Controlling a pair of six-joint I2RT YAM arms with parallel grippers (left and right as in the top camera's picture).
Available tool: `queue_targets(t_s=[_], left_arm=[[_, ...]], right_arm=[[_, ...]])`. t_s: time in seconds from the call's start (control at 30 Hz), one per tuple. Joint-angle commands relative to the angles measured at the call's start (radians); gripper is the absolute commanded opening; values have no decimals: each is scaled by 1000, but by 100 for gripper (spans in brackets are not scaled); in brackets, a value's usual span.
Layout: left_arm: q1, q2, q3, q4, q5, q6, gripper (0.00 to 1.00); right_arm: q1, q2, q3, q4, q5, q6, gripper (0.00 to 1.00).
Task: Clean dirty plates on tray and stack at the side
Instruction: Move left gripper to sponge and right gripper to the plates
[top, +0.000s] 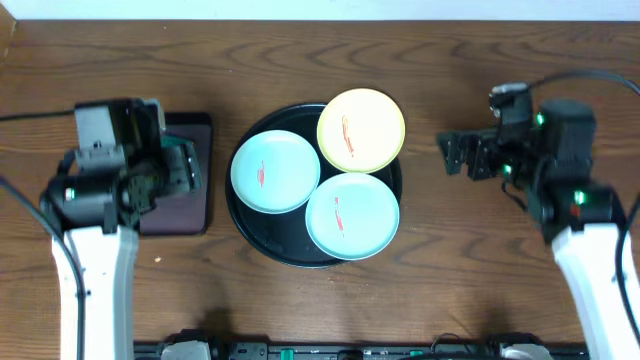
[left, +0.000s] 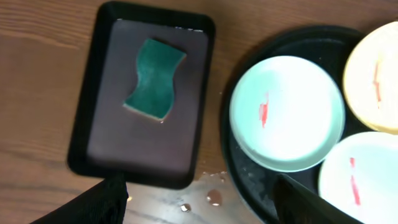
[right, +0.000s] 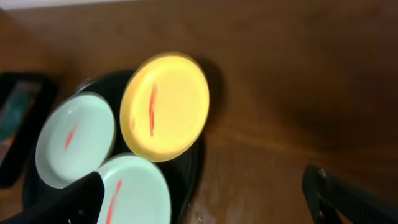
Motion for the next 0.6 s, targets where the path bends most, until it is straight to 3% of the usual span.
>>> queue_targets(t_s=[0.0,0.1,0.3,0.57], left_arm=[[-5,39,31,0,75,17,75],[-5,67,30,4,71,17,75],[-5,119,30,8,71,17,76],[-5,133,30,42,71,17,75]], right_arm=[[4,88,99,-48,-37,-23,99],[4,141,114,-8,-43,-16,99],[33,208,114,95,-234,74,96],[269,321,209,35,5,208,89]])
